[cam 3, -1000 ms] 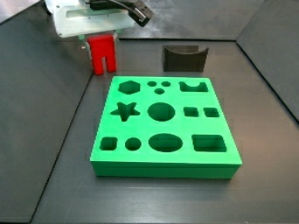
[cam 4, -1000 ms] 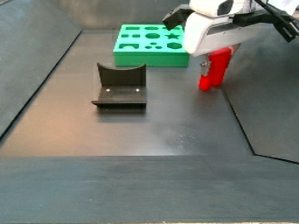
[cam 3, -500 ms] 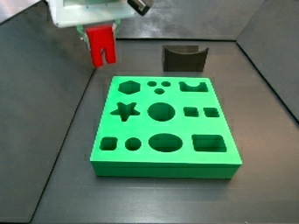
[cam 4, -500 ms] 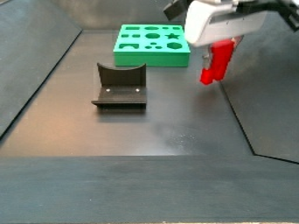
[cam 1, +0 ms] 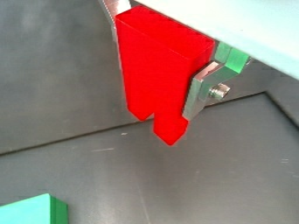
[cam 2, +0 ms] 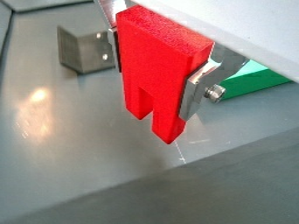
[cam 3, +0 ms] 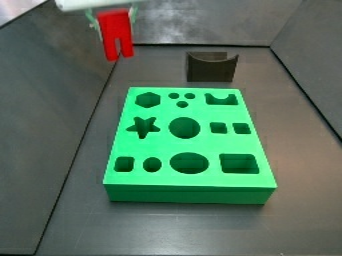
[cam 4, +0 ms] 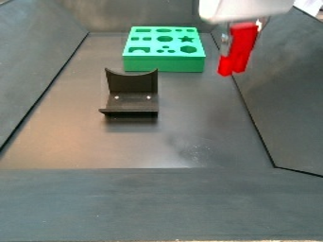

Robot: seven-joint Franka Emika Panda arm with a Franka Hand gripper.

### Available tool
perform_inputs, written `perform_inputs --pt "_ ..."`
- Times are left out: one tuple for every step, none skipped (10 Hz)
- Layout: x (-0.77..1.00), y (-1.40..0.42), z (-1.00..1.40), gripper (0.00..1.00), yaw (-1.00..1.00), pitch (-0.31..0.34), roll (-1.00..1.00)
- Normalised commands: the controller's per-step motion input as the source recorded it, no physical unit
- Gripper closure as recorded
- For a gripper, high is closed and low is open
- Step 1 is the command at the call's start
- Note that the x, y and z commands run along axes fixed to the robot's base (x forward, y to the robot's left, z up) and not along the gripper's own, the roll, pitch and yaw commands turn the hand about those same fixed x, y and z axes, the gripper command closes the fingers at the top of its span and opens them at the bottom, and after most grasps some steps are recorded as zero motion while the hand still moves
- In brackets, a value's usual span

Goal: Pick up the double-square object. Move up. Move to above the board. Insert the double-square object.
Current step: Move to above the board.

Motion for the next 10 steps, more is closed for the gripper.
perform_inputs --pt "0.11 0.09 1.0 1.0 -0.18 0.091 0.19" --pt "0.11 0.09 1.0 1.0 -0.12 0.099 0.14" --pt "0.1 0.08 1.0 1.0 -0.09 0.102 0.11" --pt "0.1 0.07 1.0 1.0 -0.06 0.1 0.05" --pt "0.09 0.07 1.0 1.0 -0.04 0.094 0.02" --pt "0.08 0.07 1.0 1.0 -0.03 0.089 0.0" --pt "0.07 0.06 1.0 1.0 -0.02 0.083 -0.02" --pt "0.07 0.06 1.0 1.0 -0.02 0.077 -0.04" --pt "0.05 0.06 1.0 1.0 -0.02 0.072 -0.06" --pt "0.04 0.05 1.0 1.0 -0.02 0.07 -0.08"
